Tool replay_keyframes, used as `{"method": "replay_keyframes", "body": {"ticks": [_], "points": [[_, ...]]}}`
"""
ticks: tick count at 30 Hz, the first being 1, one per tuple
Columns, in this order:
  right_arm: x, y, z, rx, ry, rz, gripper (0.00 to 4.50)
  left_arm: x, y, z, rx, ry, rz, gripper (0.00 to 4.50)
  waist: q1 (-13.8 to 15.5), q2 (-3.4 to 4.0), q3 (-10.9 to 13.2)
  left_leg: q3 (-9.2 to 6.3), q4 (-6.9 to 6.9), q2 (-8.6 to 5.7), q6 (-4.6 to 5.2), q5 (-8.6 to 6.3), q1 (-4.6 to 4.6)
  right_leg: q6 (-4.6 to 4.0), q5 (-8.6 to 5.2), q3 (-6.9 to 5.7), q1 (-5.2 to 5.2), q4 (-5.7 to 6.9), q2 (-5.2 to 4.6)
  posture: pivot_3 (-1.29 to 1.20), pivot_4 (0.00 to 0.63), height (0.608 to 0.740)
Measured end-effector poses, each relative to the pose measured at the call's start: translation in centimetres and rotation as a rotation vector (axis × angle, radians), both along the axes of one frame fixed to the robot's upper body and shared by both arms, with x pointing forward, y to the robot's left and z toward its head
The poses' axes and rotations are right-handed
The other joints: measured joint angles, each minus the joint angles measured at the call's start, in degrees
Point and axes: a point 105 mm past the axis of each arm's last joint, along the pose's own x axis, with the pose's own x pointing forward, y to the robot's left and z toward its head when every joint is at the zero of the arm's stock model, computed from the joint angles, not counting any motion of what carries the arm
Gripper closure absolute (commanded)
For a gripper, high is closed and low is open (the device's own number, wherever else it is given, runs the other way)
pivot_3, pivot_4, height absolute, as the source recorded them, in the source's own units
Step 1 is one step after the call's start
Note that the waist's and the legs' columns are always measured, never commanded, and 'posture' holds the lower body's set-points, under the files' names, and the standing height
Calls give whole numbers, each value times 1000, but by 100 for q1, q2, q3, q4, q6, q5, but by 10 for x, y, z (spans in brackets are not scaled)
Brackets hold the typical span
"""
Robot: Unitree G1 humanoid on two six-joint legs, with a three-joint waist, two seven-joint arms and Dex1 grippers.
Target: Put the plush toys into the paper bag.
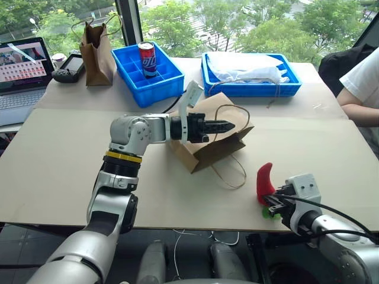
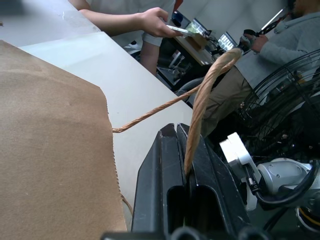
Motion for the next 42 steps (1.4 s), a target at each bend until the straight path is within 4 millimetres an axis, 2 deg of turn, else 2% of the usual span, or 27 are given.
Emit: {"method": "replay_keyframes", "body": {"ticks": [3, 6, 10, 17, 22, 26, 29, 32, 38, 42], "points": [[13, 23, 18, -40, -70, 160, 4478, 0, -4, 8, -15, -14, -8, 4500, -15, 0, 0, -5, -8, -1, 0, 0, 1, -3, 0, 0, 0, 0, 2, 0, 150, 722], [28, 35, 26, -99, -85, 252, 4478, 0, -8, 14, -28, -19, -11, 4500, -13, -2, 2, -5, -8, -3, 0, 0, -4, -5, 2, 1, -4, -2, 1, 0, 150, 722], [47, 53, 17, -112, -44, 317, 4478, -1, -6, 25, -40, -38, -10, 4500, 3, -2, 1, -6, -10, -4, 1, 0, -3, -3, 0, 2, -3, -2, 1, 0, 150, 722], [90, 79, 19, -140, -63, 376, 4478, 0, -4, 26, -42, -39, 7, 4500, 3, -1, 2, -6, -9, -6, 0, 0, -6, -4, 1, 3, -7, -1, 0, 0, 150, 722], [117, 91, 42, -164, -138, 416, 4478, 0, -6, 26, -37, -43, 12, 4500, 7, 0, 3, -7, -10, -6, 1, 0, -8, -4, 1, 1, -8, 0, 0, 0, 150, 722], [113, 90, 48, -153, -96, 498, 4478, -2, -6, 28, -44, -54, 16, 4500, 39, 1, 3, -10, -14, -9, 1, 0, -13, -2, 0, 0, -5, -3, -3, 0, 150, 722], [105, 75, 50, -209, -60, 538, 4478, -3, -5, 25, -38, -42, 22, 4500, 36, 4, 5, -11, -13, -11, 1, 0, -18, -2, 0, 0, -8, -4, -6, 0, 150, 722], [107, 64, 58, -297, -103, 556, 4478, -3, -3, 21, -37, -33, 33, 4500, 17, 4, 5, -11, -13, -11, 1, 0, -14, -1, -1, 1, -9, -1, -4, 0, 150, 722], [108, 85, 66, -521, -285, 756, 4478, -6, -7, 21, -39, -24, 27, 4500, -46, 5, 6, -12, -13, -9, 0, 0, -8, -1, -1, 4, -9, 3, 0, 0, 150, 722], [114, 108, 56, -522, -366, 839, 4478, -6, -8, 21, -44, -22, 28, 4500, -41, 5, 6, -11, -11, -11, 0, 0, -8, -1, 0, 5, -8, 4, -2, 0, 150, 722]]}}
